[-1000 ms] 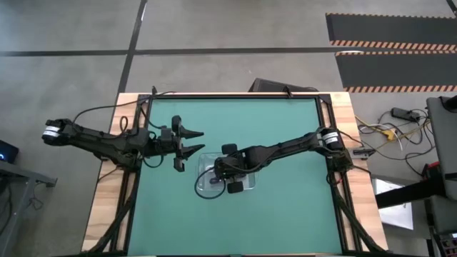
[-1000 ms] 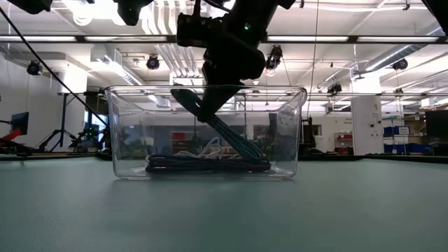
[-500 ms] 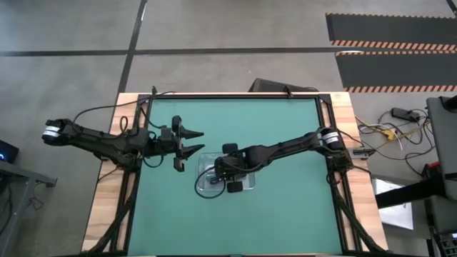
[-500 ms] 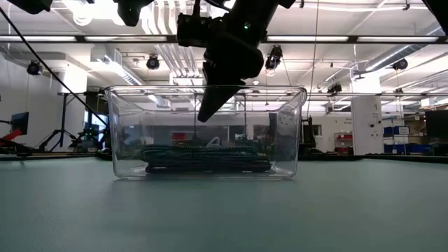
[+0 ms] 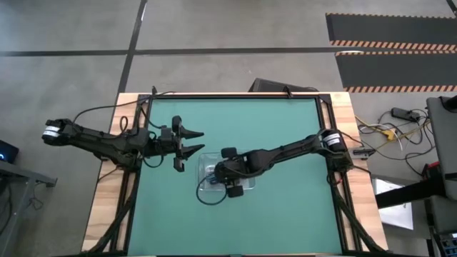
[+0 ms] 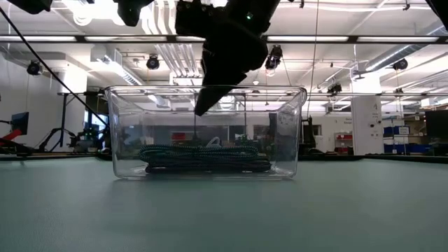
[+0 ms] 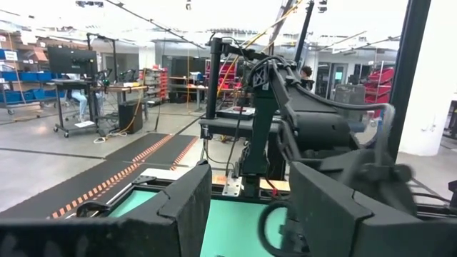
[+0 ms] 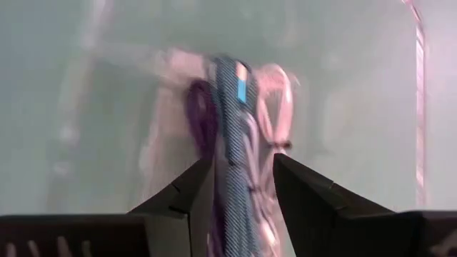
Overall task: Pick and place USB-C Cables
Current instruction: Return to Home Position
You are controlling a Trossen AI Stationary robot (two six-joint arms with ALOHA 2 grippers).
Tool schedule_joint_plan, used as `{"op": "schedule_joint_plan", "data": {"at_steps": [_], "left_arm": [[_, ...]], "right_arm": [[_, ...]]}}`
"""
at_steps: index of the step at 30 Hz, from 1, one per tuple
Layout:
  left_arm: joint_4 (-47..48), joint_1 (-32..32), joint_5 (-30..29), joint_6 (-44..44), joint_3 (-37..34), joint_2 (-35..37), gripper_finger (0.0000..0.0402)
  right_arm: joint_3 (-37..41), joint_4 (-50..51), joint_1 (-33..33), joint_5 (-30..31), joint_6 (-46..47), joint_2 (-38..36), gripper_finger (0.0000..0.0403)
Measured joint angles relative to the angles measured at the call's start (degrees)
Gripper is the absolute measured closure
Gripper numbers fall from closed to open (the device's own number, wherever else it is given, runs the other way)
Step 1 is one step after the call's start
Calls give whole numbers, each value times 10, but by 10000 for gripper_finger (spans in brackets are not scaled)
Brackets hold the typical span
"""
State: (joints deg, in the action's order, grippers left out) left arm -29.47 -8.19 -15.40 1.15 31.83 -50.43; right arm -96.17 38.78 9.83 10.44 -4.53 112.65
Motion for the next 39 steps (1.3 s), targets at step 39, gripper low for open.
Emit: {"op": "schedule_joint_plan", "data": {"at_steps": [39], "left_arm": [[98,-1,2,-6,0,8,228]], "right_arm": [[722,-619,32,45,-120,-637,367]]}}
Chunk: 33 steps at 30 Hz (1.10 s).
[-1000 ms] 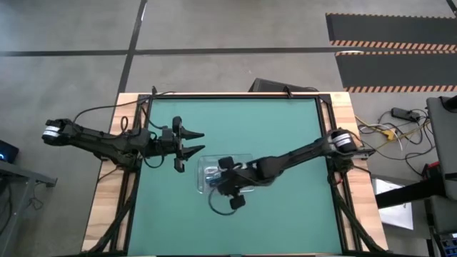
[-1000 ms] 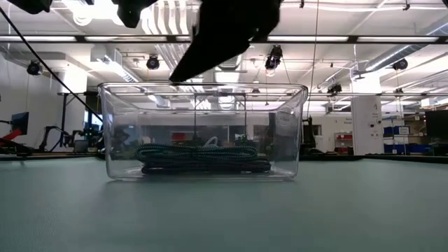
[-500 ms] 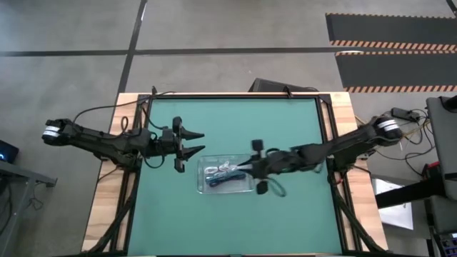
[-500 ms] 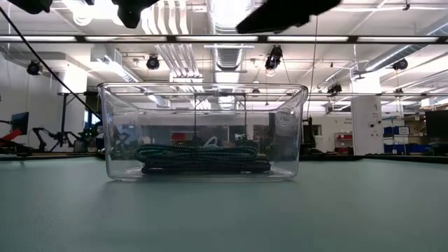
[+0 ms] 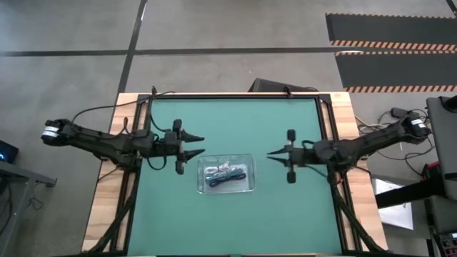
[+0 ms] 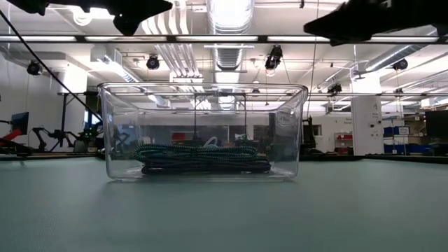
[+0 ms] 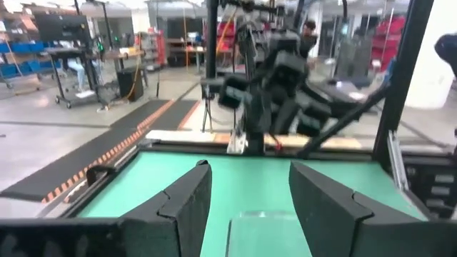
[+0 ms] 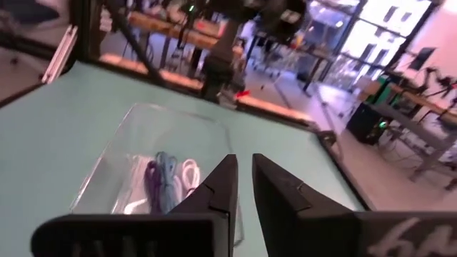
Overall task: Pick and place USB-C Cables
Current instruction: Return to Home Position
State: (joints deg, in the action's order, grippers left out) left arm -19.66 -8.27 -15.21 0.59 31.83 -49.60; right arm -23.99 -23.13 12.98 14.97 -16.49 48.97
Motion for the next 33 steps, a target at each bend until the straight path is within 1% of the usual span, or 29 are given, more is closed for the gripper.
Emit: {"op": "schedule_joint_plan", "data": {"at_steps": [4,8,11,13,15,17,20,22,27,33], "left_arm": [[51,0,15,0,0,15,228],[58,0,55,-14,0,18,239],[66,0,109,-31,0,19,264],[89,0,143,-45,0,21,286],[112,-1,162,-61,0,22,312],[133,0,162,-74,-2,26,340],[132,0,162,-87,-16,31,382],[130,0,162,-98,-31,42,396],[114,0,163,-100,-69,91,392],[111,0,163,-100,-123,179,392]], "right_arm": [[37,-7,-21,1,0,-73,375],[71,-17,-51,-9,-6,-128,385],[96,-17,-76,-31,-2,-161,392],[113,-18,-89,-34,4,-179,394],[128,-17,-98,-34,4,-194,394],[142,-17,-105,-34,7,-207,394],[157,-18,-113,-35,15,-219,394],[165,-19,-115,-36,15,-225,394],[179,-25,-116,-45,9,-241,394],[188,-25,-116,-46,1,-257,394]]}}
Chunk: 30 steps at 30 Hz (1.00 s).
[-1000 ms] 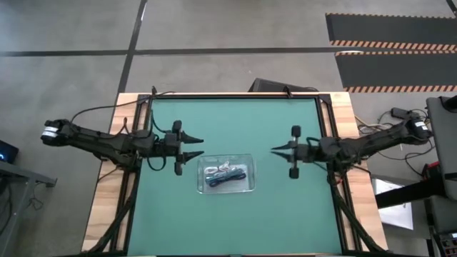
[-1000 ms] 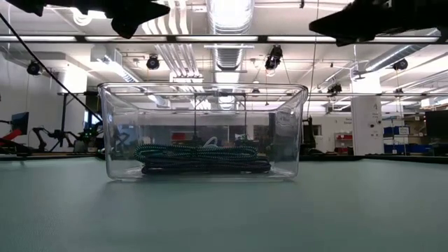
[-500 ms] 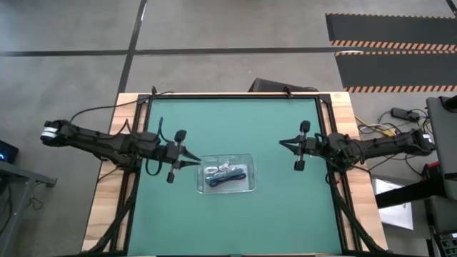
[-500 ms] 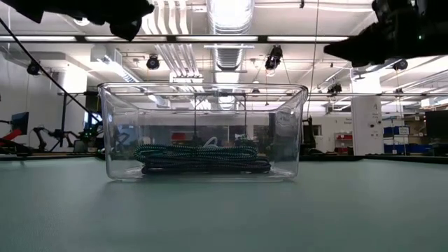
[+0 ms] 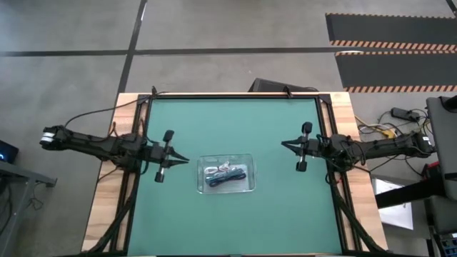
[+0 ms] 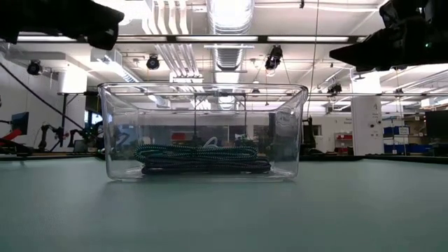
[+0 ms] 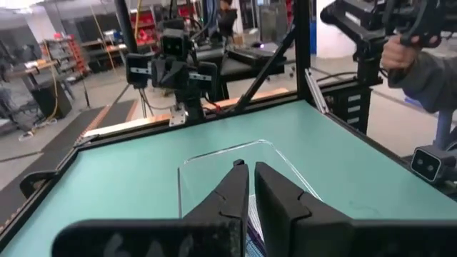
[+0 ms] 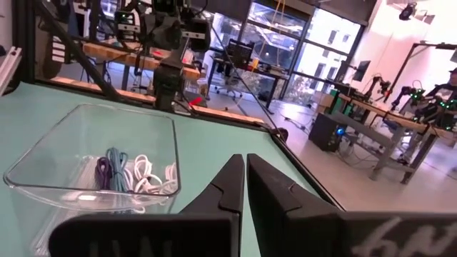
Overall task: Pick and place USB-C Cables
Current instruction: Return to Home Position
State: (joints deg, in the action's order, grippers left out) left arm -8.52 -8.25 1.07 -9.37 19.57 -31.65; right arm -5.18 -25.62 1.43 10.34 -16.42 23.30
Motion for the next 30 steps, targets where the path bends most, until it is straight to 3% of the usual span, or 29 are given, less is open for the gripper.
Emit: {"op": "schedule_joint_plan", "data": {"at_steps": [18,23,30], "left_arm": [[1,0,-1,14,-126,252,392],[31,0,-1,36,-136,297,392],[32,0,-2,58,-150,304,392]], "right_arm": [[43,30,0,2,-21,-127,394],[43,83,0,2,-21,-176,394],[43,151,0,3,-21,-232,394]]}}
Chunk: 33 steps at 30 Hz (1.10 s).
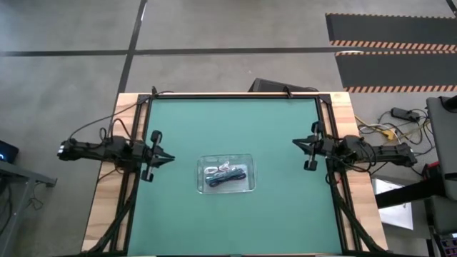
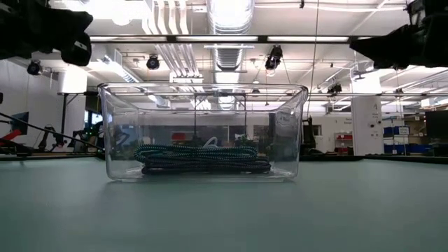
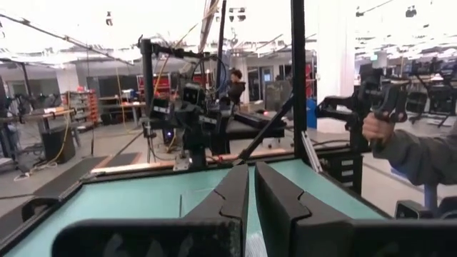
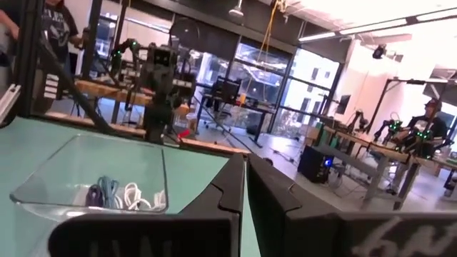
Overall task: Pick and place USB-C Cables
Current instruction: Return to Home Position
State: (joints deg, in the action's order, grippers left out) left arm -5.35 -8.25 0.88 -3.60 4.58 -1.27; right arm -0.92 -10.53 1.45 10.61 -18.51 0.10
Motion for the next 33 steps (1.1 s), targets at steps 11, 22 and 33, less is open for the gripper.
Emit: {"op": "schedule_joint_plan", "data": {"at_steps": [11,22,33], "left_arm": [[-26,0,0,-1,-40,-3,392],[-32,0,-1,-1,-41,-28,391],[-31,0,-1,2,-42,-53,391]], "right_arm": [[2,45,0,-1,22,5,394],[2,67,0,71,114,18,394],[3,70,0,72,110,19,394]]}}
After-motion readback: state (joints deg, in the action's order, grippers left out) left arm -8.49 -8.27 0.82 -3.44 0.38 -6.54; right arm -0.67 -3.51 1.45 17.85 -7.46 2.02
